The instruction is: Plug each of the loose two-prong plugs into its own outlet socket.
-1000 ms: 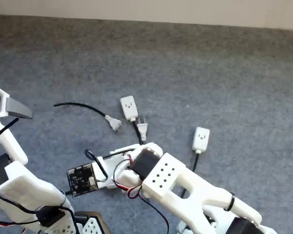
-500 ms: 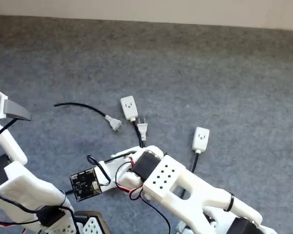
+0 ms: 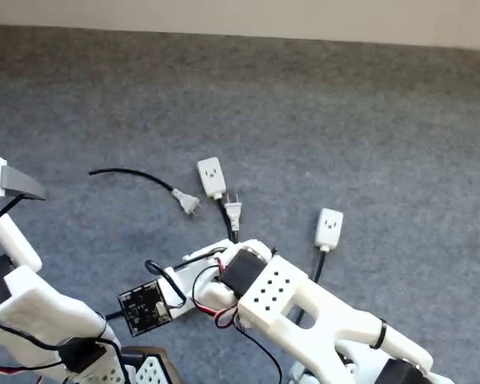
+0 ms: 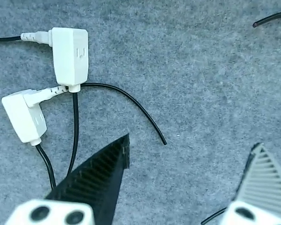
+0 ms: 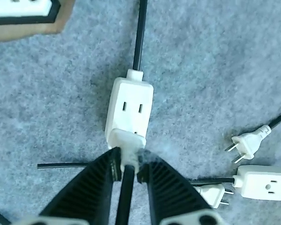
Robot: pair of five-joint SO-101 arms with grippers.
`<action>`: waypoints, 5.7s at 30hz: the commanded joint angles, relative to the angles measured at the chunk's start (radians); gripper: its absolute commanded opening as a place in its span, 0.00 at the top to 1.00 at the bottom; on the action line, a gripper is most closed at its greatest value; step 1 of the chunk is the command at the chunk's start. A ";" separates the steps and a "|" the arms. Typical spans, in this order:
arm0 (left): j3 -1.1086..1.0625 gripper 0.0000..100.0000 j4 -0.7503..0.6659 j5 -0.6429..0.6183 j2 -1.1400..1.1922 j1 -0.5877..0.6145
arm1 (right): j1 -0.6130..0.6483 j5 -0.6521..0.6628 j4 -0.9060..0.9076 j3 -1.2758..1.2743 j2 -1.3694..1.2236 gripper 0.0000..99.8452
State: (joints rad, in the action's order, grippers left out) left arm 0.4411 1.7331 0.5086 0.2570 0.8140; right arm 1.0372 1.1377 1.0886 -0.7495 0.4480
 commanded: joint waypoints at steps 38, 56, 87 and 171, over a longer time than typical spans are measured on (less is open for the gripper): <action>0.035 0.62 0.008 0.008 -0.010 -0.008 | -0.113 -0.203 0.234 0.328 -0.024 0.77; -0.424 0.63 0.029 0.345 -0.463 -0.352 | -0.674 -0.881 0.449 0.667 0.171 0.74; -1.596 0.61 -0.433 0.529 -1.230 -0.828 | -0.799 -0.947 -0.189 -0.377 0.183 0.74; 0.680 0.73 0.011 0.344 0.562 0.151 | -0.792 -0.947 -0.245 -0.392 0.174 0.74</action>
State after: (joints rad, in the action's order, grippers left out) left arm 0.9291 1.6594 0.8508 0.8355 0.9398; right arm 0.2501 0.1972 0.8600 -1.1439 0.6091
